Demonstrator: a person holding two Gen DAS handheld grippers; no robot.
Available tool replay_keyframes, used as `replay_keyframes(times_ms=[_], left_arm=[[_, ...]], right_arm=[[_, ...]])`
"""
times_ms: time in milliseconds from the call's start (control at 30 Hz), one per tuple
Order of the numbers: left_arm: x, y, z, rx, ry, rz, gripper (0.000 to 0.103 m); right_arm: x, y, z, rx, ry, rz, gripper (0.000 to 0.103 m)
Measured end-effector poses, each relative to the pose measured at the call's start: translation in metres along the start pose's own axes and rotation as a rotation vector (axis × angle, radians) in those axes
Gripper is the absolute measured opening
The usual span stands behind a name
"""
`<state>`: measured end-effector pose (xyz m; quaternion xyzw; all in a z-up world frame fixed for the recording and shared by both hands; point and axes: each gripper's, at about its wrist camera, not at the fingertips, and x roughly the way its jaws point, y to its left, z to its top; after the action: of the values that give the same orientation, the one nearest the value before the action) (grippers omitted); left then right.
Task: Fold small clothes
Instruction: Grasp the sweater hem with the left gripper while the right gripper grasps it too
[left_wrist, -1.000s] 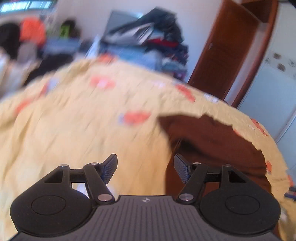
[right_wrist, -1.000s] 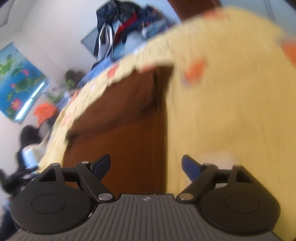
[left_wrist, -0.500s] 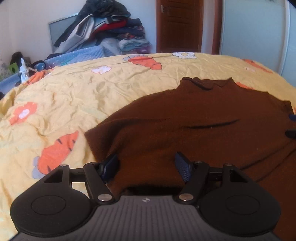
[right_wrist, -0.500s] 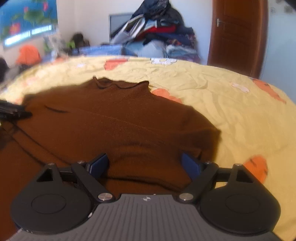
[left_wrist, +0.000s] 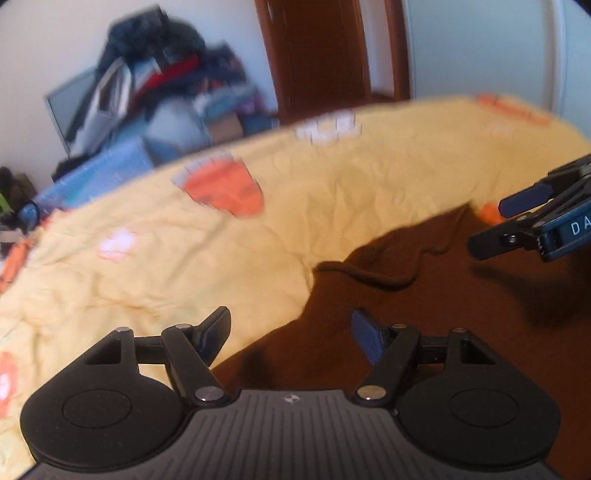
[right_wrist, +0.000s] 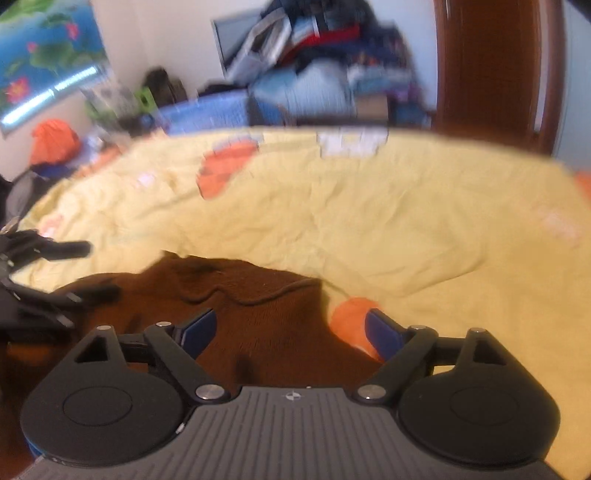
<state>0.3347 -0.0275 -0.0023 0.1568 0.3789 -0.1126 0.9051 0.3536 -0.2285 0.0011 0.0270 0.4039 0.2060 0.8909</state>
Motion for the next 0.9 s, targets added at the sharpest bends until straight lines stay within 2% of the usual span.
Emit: replay_keyframes(times_ms=[33, 67, 100, 133, 167, 200, 233, 267, 300, 333, 367, 400, 433, 467, 500, 533, 567, 600, 667, 700, 767, 800, 833, 867, 900], left_arm=[[0.009, -0.003, 0.003, 0.009, -0.005, -0.012, 0.043], [0.011, -0.003, 0.007, 0.007, -0.031, -0.022, 0.014], [0.011, -0.003, 0.009, -0.012, -0.047, -0.003, 0.001], [0.007, 0.001, 0.009, -0.053, -0.086, 0.033, 0.0], [0.004, 0.006, 0.007, -0.101, -0.136, 0.087, 0.0], [0.007, 0.014, 0.003, -0.14, -0.147, 0.14, 0.0], [0.017, 0.022, -0.001, -0.176, -0.115, 0.177, 0.0], [0.032, 0.03, -0.006, -0.214, -0.046, 0.176, 0.0], [0.036, 0.033, -0.011, -0.226, -0.08, 0.193, 0.0], [0.04, 0.035, -0.01, -0.241, -0.062, 0.197, 0.0], [0.038, 0.04, -0.009, -0.283, -0.077, 0.16, 0.002], [0.033, 0.045, -0.009, -0.31, -0.117, 0.092, 0.002], [0.029, 0.046, -0.008, -0.307, -0.156, 0.042, 0.004], [0.029, 0.045, -0.005, -0.291, -0.174, 0.013, 0.012], [0.033, 0.043, -0.001, -0.27, -0.168, -0.018, 0.036], [0.041, 0.041, 0.005, -0.252, -0.152, -0.04, 0.054], [0.048, 0.04, 0.01, -0.239, -0.143, -0.044, 0.085], [0.055, 0.038, 0.011, -0.228, -0.142, -0.034, 0.09], [0.07, 0.029, 0.016, -0.207, -0.105, -0.037, 0.089], [0.075, 0.027, 0.015, -0.205, -0.091, -0.058, 0.072], [0.087, 0.021, 0.015, -0.188, -0.06, -0.083, 0.03], [0.084, 0.018, 0.017, -0.178, -0.076, -0.066, 0.007], [0.084, 0.016, 0.018, -0.171, -0.084, -0.032, 0.007], [0.083, 0.016, 0.018, -0.18, -0.103, 0.014, 0.007], [0.086, 0.018, 0.017, -0.195, -0.116, 0.04, 0.007]], right_arm=[[0.012, -0.001, 0.004, 0.011, 0.023, 0.004, 0.083], [0.022, 0.0, 0.006, 0.006, 0.037, 0.022, 0.075], [0.024, 0.005, 0.004, -0.014, 0.017, 0.031, 0.054], [0.026, 0.009, 0.005, -0.039, 0.013, 0.045, 0.031], [0.024, 0.014, 0.006, -0.057, 0.011, 0.058, 0.014], [0.017, 0.019, 0.006, -0.092, -0.052, 0.072, 0.014], [0.008, 0.026, 0.002, -0.151, -0.132, 0.085, 0.014], [0.007, 0.031, -0.002, -0.207, -0.168, 0.07, 0.014], [0.016, 0.032, -0.004, -0.228, -0.132, 0.036, 0.014], [0.03, 0.028, -0.006, -0.218, -0.063, -0.004, 0.014], [0.029, 0.023, -0.008, -0.191, -0.105, 0.009, 0.014], [0.028, 0.018, -0.006, -0.141, -0.097, 0.023, 0.017], [0.024, 0.011, -0.004, -0.078, -0.099, 0.05, 0.024], [0.018, 0.007, -0.003, -0.026, -0.108, 0.061, 0.049], [0.012, 0.003, -0.003, -0.004, -0.125, 0.066, 0.08], [0.004, 0.002, -0.005, -0.006, -0.16, 0.074, 0.091], [-0.001, 0.002, -0.007, -0.016, -0.192, 0.073, 0.102], [-0.003, 0.002, -0.008, -0.022, -0.202, 0.065, 0.099], [0.006, 0.0, -0.004, -0.012, -0.155, 0.052, 0.091], [0.011, 0.001, -0.003, -0.012, -0.139, 0.055, 0.083], [0.021, 0.006, -0.001, -0.042, -0.103, 0.057, 0.071], [0.026, 0.011, -0.002, -0.062, -0.086, 0.058, 0.054], [0.029, 0.015, -0.003, -0.091, -0.07, 0.052, 0.038], [0.033, 0.02, -0.002, -0.119, -0.069, 0.017, 0.01], [0.031, 0.025, -0.001, -0.138, -0.094, -0.002, 0.013]])
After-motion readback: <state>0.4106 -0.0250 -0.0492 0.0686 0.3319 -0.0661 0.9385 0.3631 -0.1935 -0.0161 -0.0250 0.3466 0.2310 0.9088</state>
